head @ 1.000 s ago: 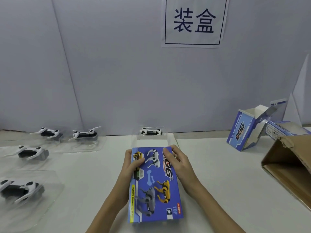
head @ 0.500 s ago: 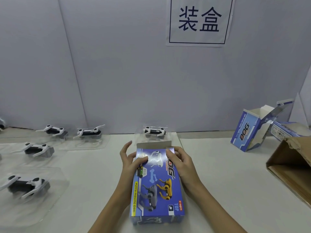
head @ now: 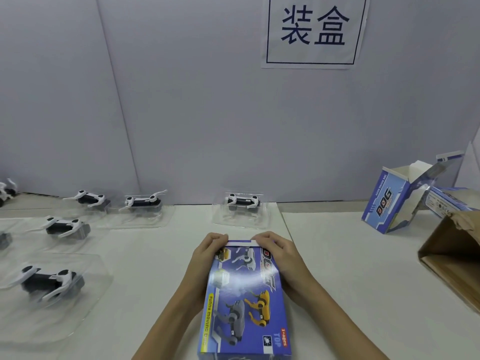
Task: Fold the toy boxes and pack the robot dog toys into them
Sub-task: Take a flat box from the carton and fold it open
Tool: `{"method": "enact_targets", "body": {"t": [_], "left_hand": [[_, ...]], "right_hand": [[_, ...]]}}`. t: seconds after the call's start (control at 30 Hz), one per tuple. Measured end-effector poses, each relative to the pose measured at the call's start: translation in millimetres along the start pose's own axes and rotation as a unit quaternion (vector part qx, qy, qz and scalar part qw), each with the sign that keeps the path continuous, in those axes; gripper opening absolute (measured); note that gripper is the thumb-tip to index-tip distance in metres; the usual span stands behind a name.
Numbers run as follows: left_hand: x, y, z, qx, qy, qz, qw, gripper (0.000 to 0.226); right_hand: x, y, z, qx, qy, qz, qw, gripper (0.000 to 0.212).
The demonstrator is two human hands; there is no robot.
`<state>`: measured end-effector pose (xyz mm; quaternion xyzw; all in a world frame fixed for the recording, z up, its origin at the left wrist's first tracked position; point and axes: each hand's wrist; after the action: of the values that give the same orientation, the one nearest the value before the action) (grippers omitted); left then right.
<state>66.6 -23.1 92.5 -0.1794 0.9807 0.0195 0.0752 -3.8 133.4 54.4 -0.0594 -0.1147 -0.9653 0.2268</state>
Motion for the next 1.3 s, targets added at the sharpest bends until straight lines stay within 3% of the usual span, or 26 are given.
{"method": "enact_targets", "body": {"t": [0.07, 0.2, 0.27, 0.33, 0.4, 0.5, 0.53, 0.6, 0.7, 0.77, 0.87, 0.93, 1.0, 1.1, 1.17, 1.23, 1.3], "left_hand": [[-9, -5, 9, -0.011, 0.010, 0.010, 1.000, 0.016], [14, -2, 3, -0.013, 0.035, -0.044, 0.998, 0.033], [15, -4, 8, -0.019, 0.021, -0.054, 0.998, 0.026], [11, -10, 19, -0.028, 0.030, -0.043, 0.998, 0.022], [20, -11, 20, -0.009, 0.052, 0.000, 0.999, 0.021], [42, -8, 9, 0.007, -0.001, 0.089, 0.996, 0.021], [45, -7, 8, 0.024, -0.019, 0.087, 0.996, 0.017], [50, -14, 10, 0.085, -0.033, 0.054, 0.994, 0.038], [46, -16, 20, 0.098, 0.032, 0.030, 0.994, 0.032], [49, -14, 31, -0.030, 0.060, -0.002, 0.998, 0.019], [43, -24, 44, -0.110, 0.032, 0.050, 0.992, 0.043], [36, -32, 41, -0.066, -0.027, 0.114, 0.991, 0.053], [34, -36, 42, -0.028, -0.040, 0.162, 0.985, 0.069], [26, -33, 36, -0.053, 0.033, 0.087, 0.994, 0.088], [22, -35, 29, -0.023, 0.134, 0.003, 0.991, 0.093], [25, -40, 31, 0.086, 0.264, -0.074, 0.958, 0.095], [30, -48, 36, 0.251, 0.361, -0.157, 0.884, 0.098]], "right_hand": [[1, -2, -2, 0.005, -0.003, 0.003, 1.000, 0.018], [1, 1, 0, 0.008, 0.003, -0.059, 0.998, 0.045], [3, 0, -2, 0.003, 0.007, -0.107, 0.994, 0.059], [4, -2, -4, 0.009, -0.005, -0.137, 0.991, 0.056], [4, -3, -3, 0.001, -0.023, -0.112, 0.993, 0.047], [2, -6, 2, -0.043, -0.021, 0.005, 0.999, 0.049], [2, -6, 4, -0.058, -0.009, 0.032, 0.998, 0.052], [2, -6, 4, -0.075, 0.006, 0.037, 0.996, 0.053], [4, -5, 0, -0.059, 0.005, -0.027, 0.998, 0.043], [6, -5, -3, -0.037, -0.013, -0.075, 0.996, 0.041], [8, -8, 1, -0.014, -0.079, -0.185, 0.979, 0.052], [9, -14, 5, 0.012, -0.105, -0.233, 0.967, 0.057], [10, -18, 7, 0.038, -0.101, -0.233, 0.966, 0.058], [12, -22, 6, 0.023, -0.090, -0.212, 0.973, 0.067], [14, -23, 6, 0.024, -0.073, -0.203, 0.976, 0.064], [14, -21, 7, 0.060, -0.044, -0.182, 0.981, 0.049], [13, -20, 7, 0.084, -0.026, -0.174, 0.981, 0.038]]}}
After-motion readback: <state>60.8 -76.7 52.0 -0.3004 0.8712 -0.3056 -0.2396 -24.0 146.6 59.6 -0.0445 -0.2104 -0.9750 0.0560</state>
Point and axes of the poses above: each hand's wrist, its own x-axis towards the middle knuckle, its own y-axis out of the palm, z = x × y, and after that the axes turned 6 degrees about -y, right-handed
